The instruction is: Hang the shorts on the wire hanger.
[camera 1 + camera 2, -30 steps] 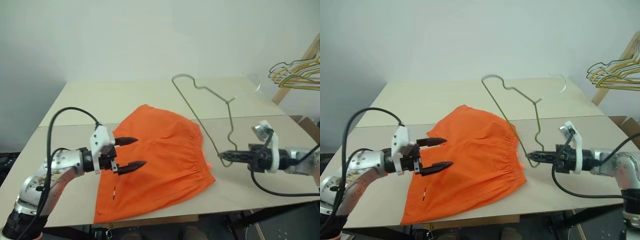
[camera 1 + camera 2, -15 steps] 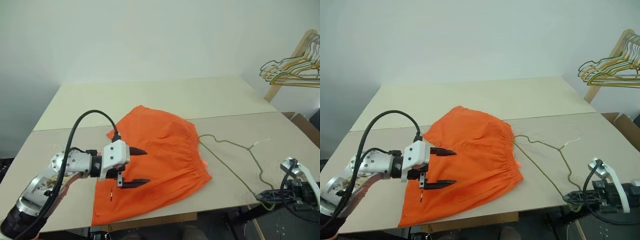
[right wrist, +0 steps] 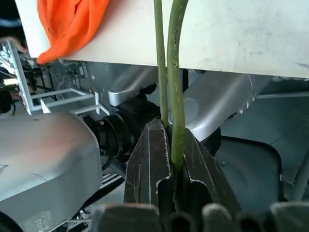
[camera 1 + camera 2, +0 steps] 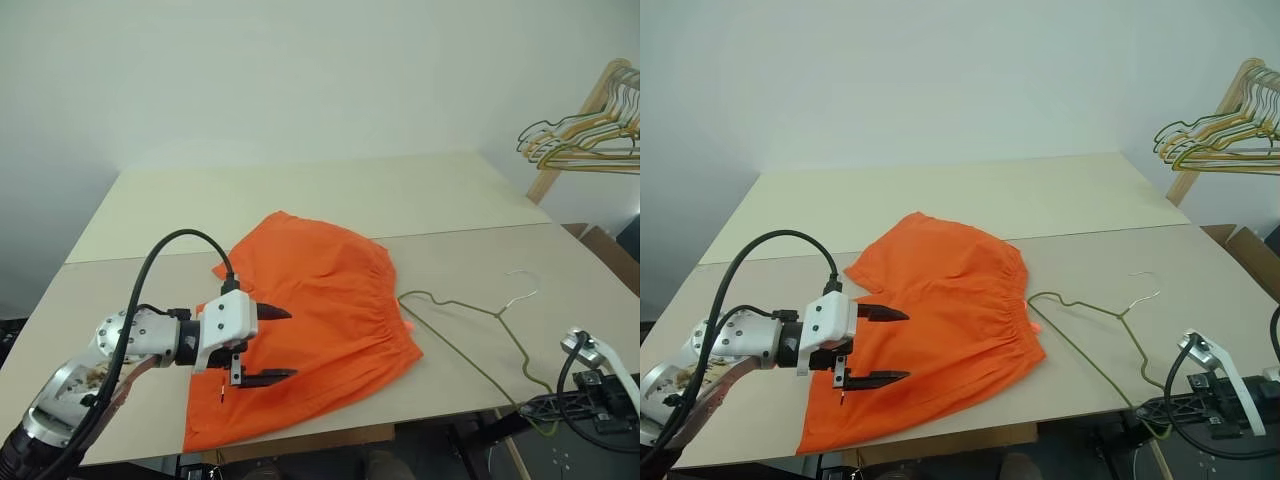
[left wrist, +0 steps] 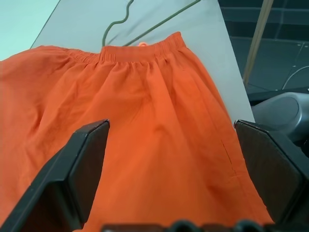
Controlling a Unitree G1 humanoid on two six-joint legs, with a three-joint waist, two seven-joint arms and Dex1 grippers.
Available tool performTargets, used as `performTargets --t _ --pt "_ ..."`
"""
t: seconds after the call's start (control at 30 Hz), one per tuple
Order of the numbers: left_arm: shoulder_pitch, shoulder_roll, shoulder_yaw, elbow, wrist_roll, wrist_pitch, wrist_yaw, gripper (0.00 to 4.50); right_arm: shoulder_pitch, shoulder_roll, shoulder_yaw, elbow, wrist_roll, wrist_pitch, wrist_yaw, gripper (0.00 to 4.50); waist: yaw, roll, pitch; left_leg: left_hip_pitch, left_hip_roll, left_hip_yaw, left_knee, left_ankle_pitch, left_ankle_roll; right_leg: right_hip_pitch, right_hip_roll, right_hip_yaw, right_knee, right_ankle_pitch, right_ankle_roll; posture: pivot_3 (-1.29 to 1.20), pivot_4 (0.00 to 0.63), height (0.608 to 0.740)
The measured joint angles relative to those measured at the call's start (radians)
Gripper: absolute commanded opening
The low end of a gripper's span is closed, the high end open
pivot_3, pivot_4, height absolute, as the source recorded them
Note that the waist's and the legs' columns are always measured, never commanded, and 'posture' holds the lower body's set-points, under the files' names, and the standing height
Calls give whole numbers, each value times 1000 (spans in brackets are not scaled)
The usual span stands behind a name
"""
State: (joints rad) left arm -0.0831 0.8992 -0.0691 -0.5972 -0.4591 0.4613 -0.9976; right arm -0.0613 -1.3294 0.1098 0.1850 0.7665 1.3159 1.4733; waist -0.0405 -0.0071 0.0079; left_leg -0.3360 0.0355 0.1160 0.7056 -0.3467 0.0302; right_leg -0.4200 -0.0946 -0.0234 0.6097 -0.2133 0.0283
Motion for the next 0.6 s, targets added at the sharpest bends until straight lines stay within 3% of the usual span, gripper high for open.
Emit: performTargets --t 0.4,0.6 --pt "3 -27 0 -2 28 0 45 4484 -64 11 20 -40 29 5 45 0 9 0 0 0 0 0 0 0 0 0 0 0 0 0 0 -31 0 740" --pt "8 -27 -6 -1 67 -5 46 4484 -119 75 55 -29 28 29 43 0 13 0 0 0 0 1 0 0 -1 0 1 1 0 0 0 -33 0 740"
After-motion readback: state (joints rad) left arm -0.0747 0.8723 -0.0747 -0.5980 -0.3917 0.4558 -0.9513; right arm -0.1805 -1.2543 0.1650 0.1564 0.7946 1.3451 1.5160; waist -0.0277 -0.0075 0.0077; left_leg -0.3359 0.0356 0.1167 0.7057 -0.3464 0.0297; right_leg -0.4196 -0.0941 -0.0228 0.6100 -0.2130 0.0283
